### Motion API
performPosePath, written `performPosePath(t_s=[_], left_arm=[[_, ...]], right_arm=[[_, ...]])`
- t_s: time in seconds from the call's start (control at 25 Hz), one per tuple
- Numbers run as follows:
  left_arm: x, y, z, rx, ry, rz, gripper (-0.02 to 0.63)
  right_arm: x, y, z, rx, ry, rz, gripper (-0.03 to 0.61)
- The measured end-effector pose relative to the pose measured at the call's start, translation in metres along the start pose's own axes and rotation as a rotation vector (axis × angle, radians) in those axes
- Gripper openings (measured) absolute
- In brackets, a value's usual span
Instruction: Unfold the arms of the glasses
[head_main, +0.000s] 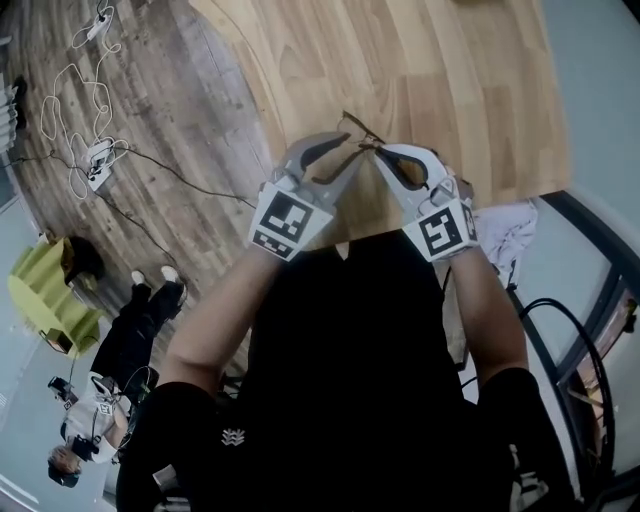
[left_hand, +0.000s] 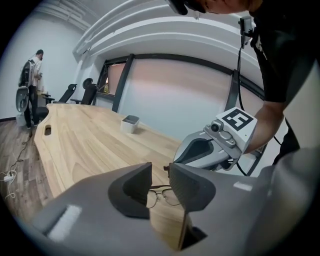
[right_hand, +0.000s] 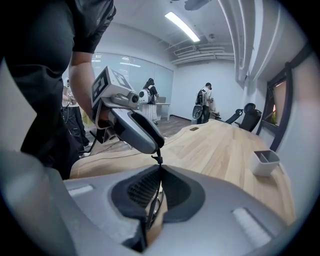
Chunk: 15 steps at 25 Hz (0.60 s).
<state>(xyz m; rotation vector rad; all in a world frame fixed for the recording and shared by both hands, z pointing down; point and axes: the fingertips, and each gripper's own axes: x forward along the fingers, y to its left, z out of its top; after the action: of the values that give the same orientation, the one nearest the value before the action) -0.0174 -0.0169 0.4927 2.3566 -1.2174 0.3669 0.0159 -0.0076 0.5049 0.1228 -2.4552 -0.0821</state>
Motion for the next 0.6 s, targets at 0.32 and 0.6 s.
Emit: performPosePath(t_s=[0.32, 0.6], left_arm=[[0.007, -0.013, 0.003, -0.014, 0.006, -0.067, 0.053], [0.011, -0.017, 0.005, -0.019, 0.006, -0.087, 0.032]], right_arm=[[-0.005, -0.001, 0.002, 0.004, -0.022, -0.003, 0.012], [-0.009, -0.002, -0.002, 0.013, -0.036, 0.002, 0.014]])
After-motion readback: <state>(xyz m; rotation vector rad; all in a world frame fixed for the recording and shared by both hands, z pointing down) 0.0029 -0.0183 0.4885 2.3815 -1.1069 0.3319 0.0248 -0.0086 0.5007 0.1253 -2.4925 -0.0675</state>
